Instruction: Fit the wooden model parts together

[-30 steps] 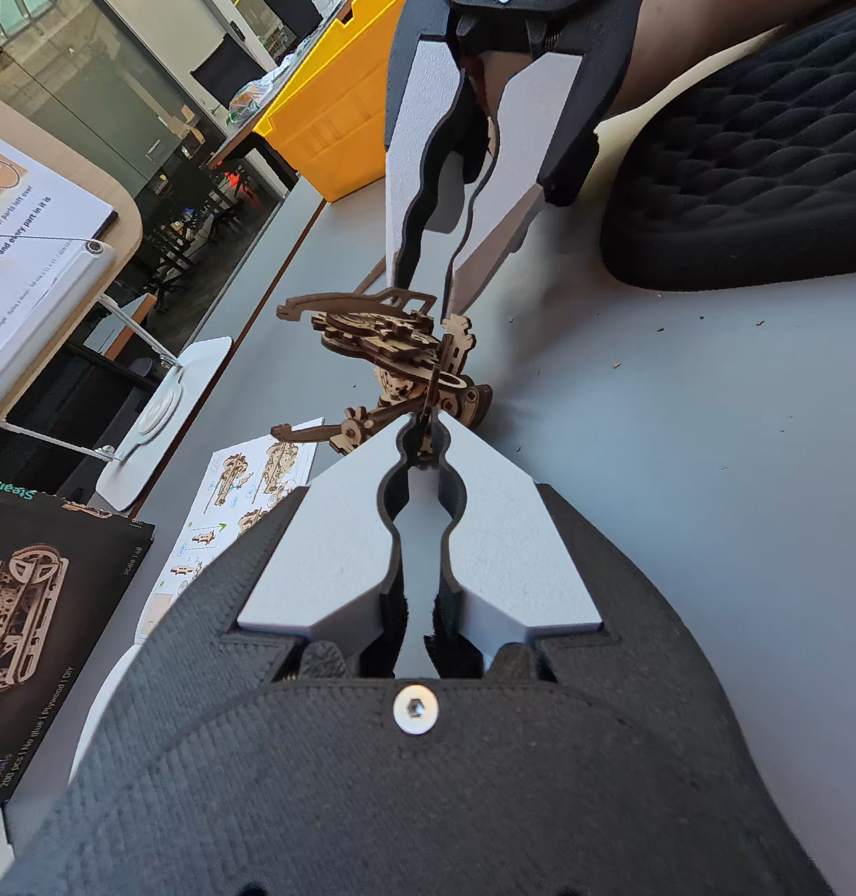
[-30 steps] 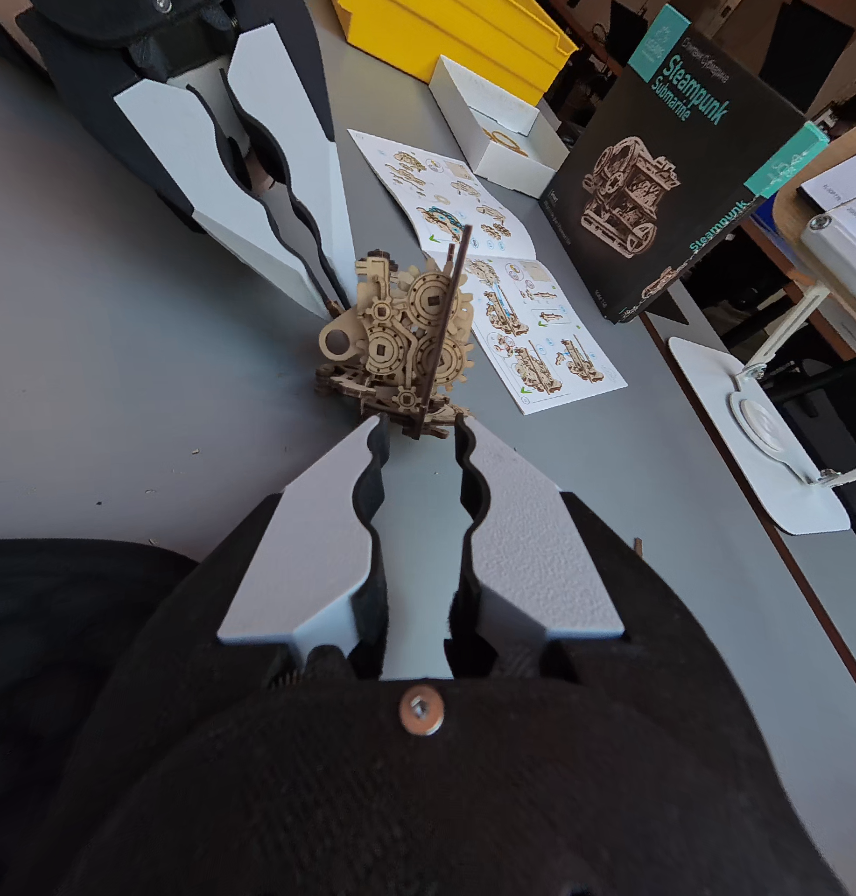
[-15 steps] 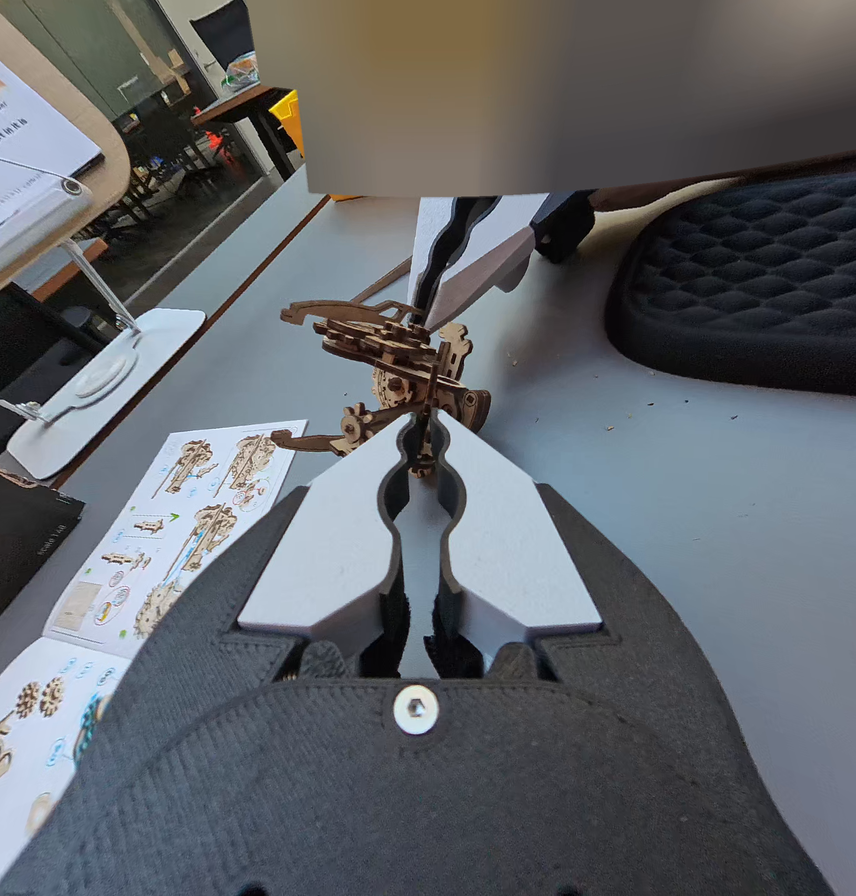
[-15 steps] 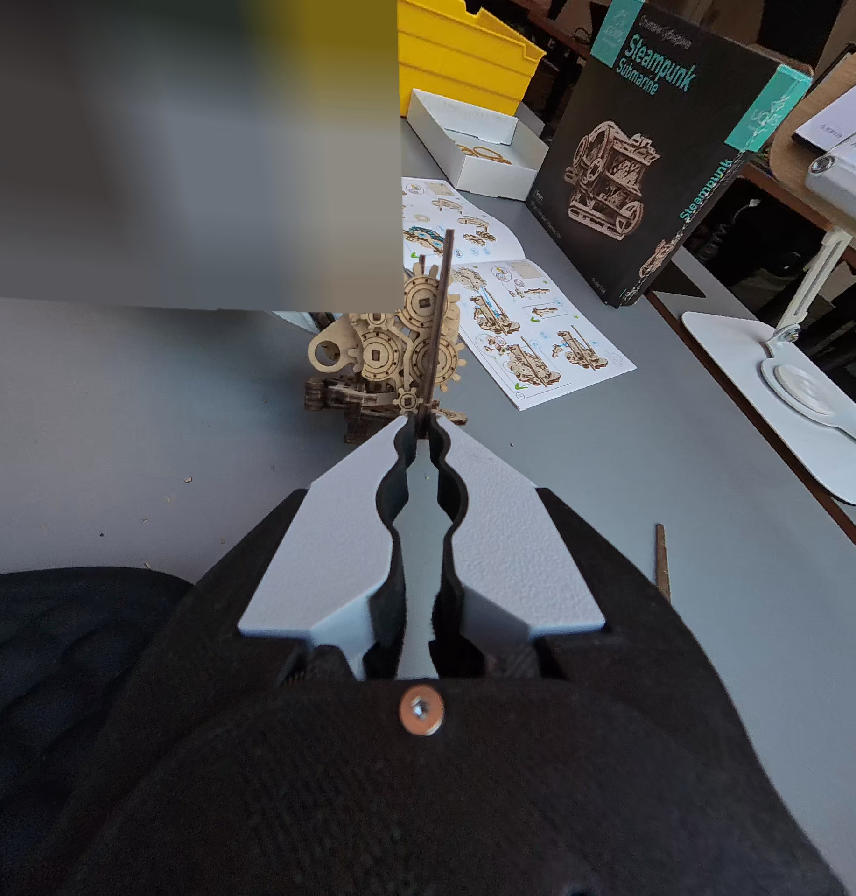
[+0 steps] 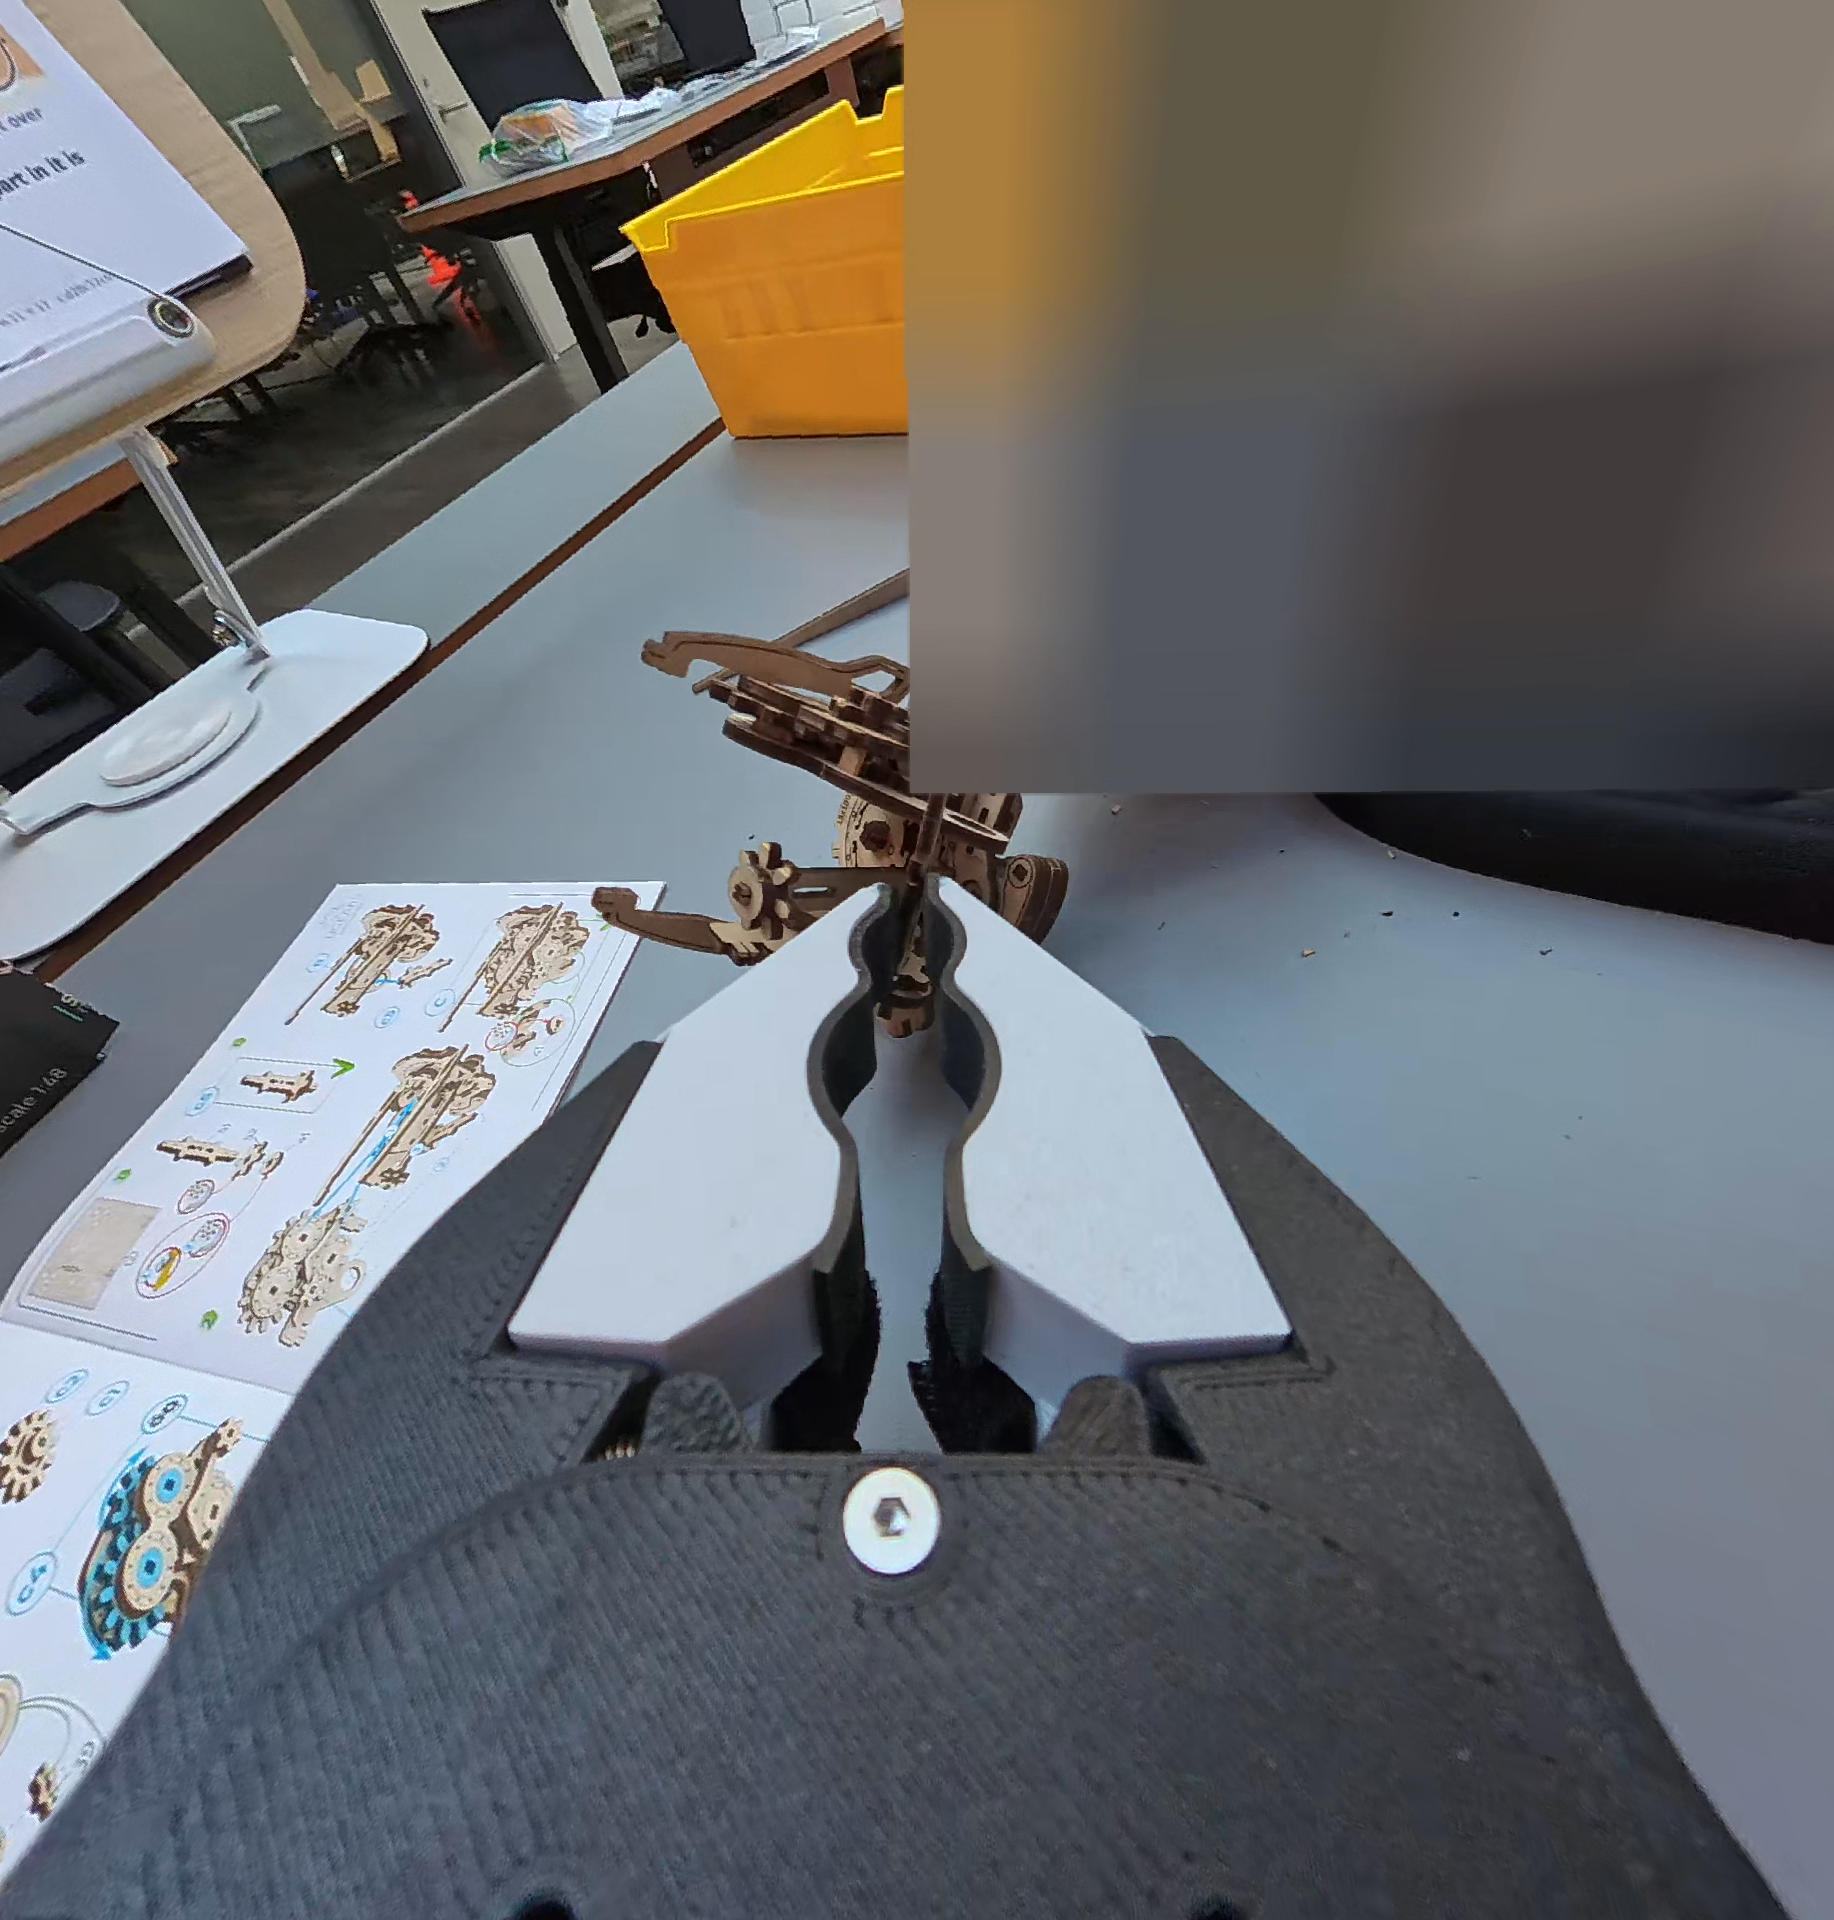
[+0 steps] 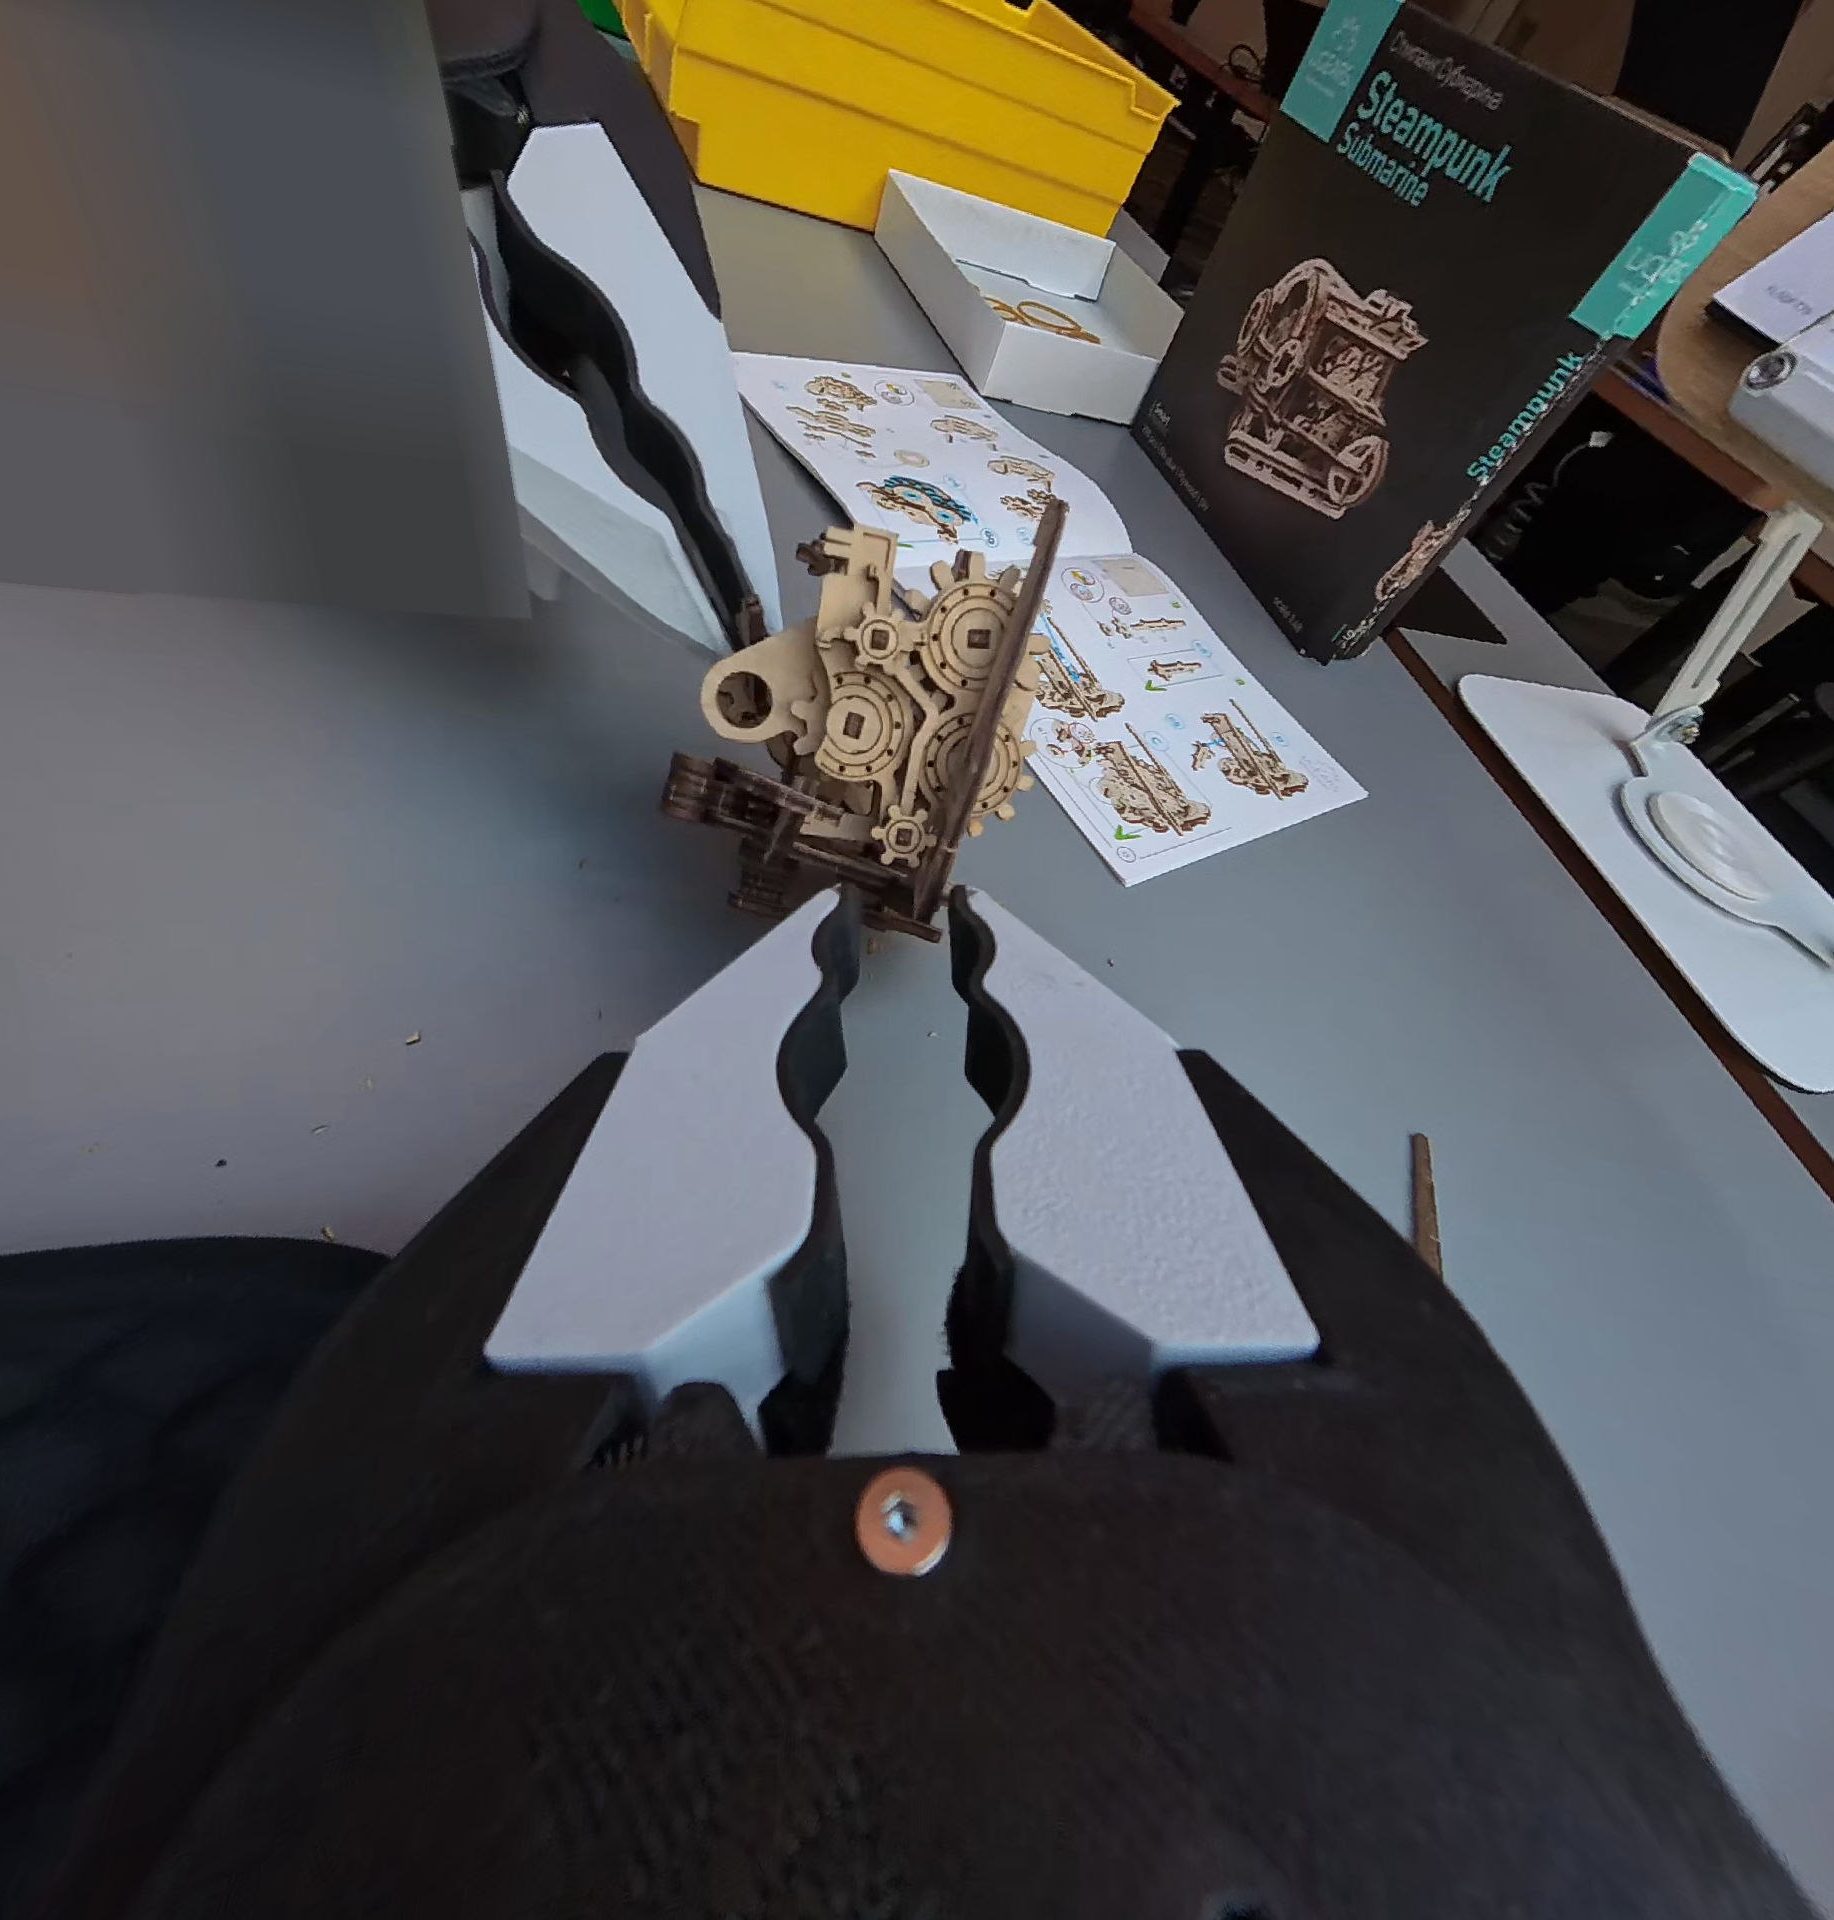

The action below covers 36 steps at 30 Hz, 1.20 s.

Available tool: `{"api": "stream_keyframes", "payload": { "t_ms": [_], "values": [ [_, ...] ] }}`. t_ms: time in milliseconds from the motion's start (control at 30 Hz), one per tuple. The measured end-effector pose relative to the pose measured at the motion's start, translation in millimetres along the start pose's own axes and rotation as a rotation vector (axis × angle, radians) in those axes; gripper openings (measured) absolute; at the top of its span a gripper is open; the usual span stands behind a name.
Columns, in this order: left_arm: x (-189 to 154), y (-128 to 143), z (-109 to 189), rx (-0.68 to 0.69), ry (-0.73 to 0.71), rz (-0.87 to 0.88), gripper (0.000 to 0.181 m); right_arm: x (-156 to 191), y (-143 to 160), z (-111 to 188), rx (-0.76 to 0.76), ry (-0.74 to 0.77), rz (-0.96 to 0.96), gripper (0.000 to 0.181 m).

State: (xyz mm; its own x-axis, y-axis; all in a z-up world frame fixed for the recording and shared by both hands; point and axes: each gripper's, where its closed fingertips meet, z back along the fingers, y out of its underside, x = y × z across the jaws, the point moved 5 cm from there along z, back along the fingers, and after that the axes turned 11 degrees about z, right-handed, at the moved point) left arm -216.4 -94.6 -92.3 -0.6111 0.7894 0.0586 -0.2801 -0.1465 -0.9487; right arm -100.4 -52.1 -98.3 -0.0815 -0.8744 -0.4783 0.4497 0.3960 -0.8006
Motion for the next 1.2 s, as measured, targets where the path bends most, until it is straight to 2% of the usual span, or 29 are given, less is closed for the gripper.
{"api": "stream_keyframes", "payload": {
  "t_ms": [533,767,900,1000,1200],
  "values": [
    [-3.3,1.9,-1.7,0.016,-0.003,-0.034,0.003,-0.1,-1.3,-2.0,0.015,-0.002,-0.037,0.010],
    [-2.0,3.9,-1.3,0.020,-0.019,-0.076,0.003,0.9,-6.2,0.2,0.018,0.036,0.024,0.010],
    [-4.9,12.3,-0.4,0.086,-0.008,-0.139,0.027,1.1,-11.1,5.5,0.056,0.130,0.168,0.008],
    [-5.6,12.5,4.1,0.091,0.005,-0.176,0.026,9.3,-15.1,6.8,0.087,0.165,0.322,0.005],
    [-2.9,3.4,15.0,0.027,0.065,-0.135,0.026,30.9,-26.1,0.8,0.157,0.235,0.661,0.006]
  ]
}}
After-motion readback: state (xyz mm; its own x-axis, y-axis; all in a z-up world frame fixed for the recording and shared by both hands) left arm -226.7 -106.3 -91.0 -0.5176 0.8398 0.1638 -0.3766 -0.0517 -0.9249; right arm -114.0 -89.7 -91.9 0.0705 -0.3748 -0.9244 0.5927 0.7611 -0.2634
